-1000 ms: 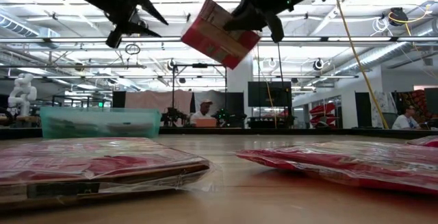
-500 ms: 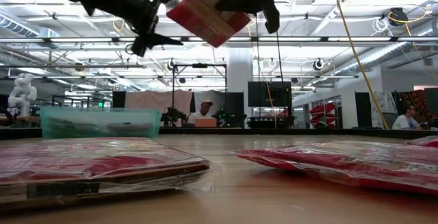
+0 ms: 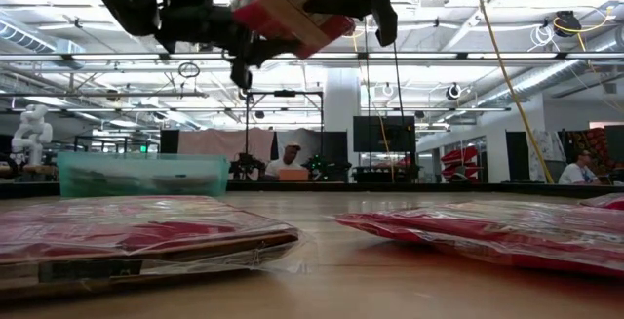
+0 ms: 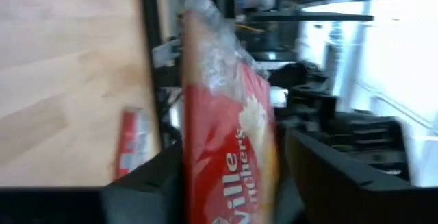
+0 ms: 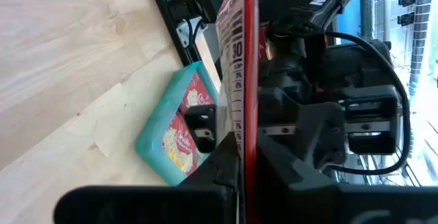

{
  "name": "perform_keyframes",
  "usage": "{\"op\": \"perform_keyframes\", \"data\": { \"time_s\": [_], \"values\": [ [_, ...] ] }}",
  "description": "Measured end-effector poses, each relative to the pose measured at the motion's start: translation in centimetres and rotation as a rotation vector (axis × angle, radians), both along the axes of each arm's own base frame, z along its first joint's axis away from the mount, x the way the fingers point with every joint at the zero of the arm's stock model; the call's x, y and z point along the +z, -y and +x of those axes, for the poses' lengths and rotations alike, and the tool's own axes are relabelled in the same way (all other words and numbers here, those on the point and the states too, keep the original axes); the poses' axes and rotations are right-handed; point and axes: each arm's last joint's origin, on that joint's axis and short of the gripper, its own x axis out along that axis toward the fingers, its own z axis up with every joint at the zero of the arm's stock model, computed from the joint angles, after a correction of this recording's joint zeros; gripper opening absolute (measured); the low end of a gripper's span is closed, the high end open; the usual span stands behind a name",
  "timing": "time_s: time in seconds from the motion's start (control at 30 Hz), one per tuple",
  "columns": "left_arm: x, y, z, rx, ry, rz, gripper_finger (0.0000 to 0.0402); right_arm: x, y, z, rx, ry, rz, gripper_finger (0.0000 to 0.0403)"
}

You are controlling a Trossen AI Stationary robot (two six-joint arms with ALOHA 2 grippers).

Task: Sort popcorn bags into baskets
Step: Put the red popcorn bag into the blue bin

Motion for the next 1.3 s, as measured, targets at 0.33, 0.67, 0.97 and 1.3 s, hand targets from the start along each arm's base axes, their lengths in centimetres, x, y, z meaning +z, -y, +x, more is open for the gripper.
{"op": "perform_keyframes", "data": {
  "time_s": [0.33,0.67,0.97,1.3],
  "values": [
    [0.2,-0.2,0.0,-0.046,0.036,0.028,0.0019,-0.4,0.6,-0.2,-0.043,-0.029,0.090,0.0028],
    [0.4,-3.9,-2.0,0.024,0.041,0.091,0.0017,-0.5,0.9,-0.3,-0.239,0.001,0.276,0.0111],
    [1.8,-6.2,-4.3,0.183,0.071,0.265,0.0023,0.0,3.0,-0.7,-0.474,0.213,0.954,0.0132],
    [4.0,-4.9,-4.9,0.266,0.109,0.579,0.0022,-0.2,9.1,-0.9,-0.386,0.223,1.985,0.0133]
  ]
}}
